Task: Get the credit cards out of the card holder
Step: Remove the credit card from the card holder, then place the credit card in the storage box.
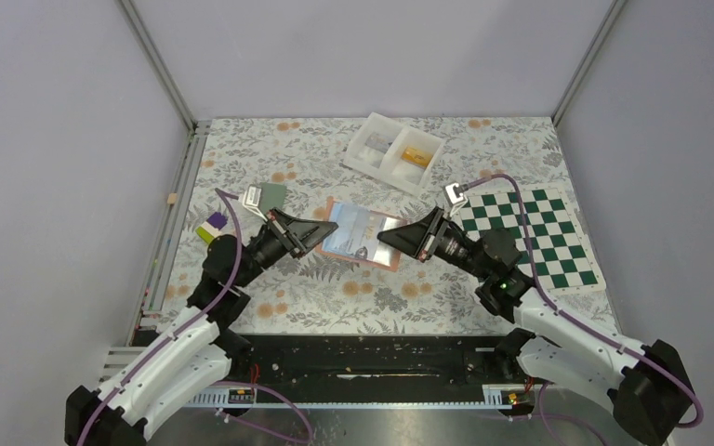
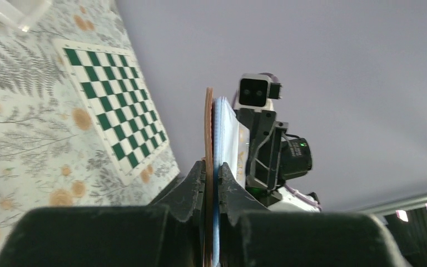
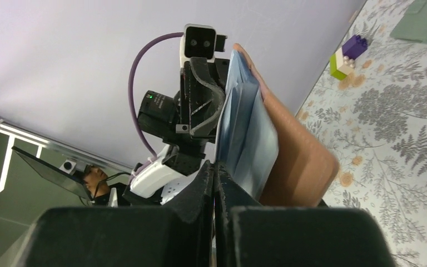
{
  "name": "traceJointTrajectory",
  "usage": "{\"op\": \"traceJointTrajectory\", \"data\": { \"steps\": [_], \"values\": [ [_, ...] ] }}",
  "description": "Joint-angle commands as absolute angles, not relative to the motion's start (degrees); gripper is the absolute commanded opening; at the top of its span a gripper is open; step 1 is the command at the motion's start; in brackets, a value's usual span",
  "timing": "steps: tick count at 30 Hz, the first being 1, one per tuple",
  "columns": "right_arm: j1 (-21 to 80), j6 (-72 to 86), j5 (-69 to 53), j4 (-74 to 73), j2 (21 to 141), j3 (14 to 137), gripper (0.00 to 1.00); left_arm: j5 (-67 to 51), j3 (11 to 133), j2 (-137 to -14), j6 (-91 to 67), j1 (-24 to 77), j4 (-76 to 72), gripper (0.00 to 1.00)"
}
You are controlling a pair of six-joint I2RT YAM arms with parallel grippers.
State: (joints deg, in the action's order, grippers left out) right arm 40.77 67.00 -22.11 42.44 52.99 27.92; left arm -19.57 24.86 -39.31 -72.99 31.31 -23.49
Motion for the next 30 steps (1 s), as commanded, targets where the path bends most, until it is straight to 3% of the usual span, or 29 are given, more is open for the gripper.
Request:
{"op": "traceJointTrajectory", "data": {
  "steps": [1,13,18,26,30],
  "values": [
    [38.7,62.8,-21.4,37.3,46.2,27.6,0.0,-16.7,30.7,-35.7,-64.8,29.9,-14.0,0.0],
    [35.8,55.8,-18.4,22.6,39.0,27.5,0.0,-13.1,32.8,-32.0,-51.6,29.3,-4.1,0.0],
    [35.5,51.8,-11.6,15.2,39.5,29.9,0.0,-7.2,35.9,-28.3,-39.5,29.3,7.8,0.0],
    [35.4,50.7,-1.3,15.4,49.7,33.6,0.0,5.6,39.9,-24.0,-24.7,29.3,21.1,0.0],
    [35.2,44.7,-3.6,16.8,58.5,39.4,0.0,8.9,41.6,-23.9,-19.9,29.3,24.2,0.0]
  ]
}}
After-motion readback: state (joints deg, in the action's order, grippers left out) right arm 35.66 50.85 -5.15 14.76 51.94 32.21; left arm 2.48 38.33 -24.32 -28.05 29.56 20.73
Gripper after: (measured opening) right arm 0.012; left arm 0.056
